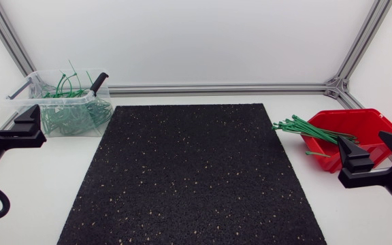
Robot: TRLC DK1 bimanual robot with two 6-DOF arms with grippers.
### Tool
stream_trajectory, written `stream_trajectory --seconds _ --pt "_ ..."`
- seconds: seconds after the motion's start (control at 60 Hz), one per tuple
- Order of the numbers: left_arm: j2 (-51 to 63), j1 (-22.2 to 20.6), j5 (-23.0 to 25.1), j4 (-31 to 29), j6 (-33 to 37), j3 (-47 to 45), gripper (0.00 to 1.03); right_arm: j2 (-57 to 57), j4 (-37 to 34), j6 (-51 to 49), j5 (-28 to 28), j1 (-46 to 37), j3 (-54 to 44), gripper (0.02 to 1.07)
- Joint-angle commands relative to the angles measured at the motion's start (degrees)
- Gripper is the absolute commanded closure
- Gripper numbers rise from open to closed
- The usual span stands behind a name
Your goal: Take a green cable tie from the red box, thread the tail through the head to close it, then place it in the transparent bin on the left.
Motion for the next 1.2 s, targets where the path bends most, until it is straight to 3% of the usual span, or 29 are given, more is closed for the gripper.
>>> stream_trajectory --seconds 0.0,0.117,0.533,1.067,1.183 --pt "-1.9 -0.7 0.0 1.6 -2.0 -2.6 0.03 -1.7 2.4 2.0 -0.8 -0.7 -3.3 0.07" --pt "-6.0 -0.7 0.0 3.2 -3.2 -5.9 0.03 -3.8 5.8 3.5 -2.0 -1.3 -7.1 0.07" --pt "-18.1 -3.9 0.0 -5.9 -4.4 -11.7 0.03 -10.7 16.9 8.1 -5.9 -3.1 -19.2 0.07" --pt "-34.2 -8.1 -0.1 -17.9 -6.1 -19.5 0.03 -10.7 16.9 8.1 -5.9 -3.1 -19.2 0.07" --pt "-34.5 -8.2 -0.1 -18.1 -6.1 -19.6 0.03 -10.7 16.9 8.1 -5.9 -3.1 -19.2 0.07"
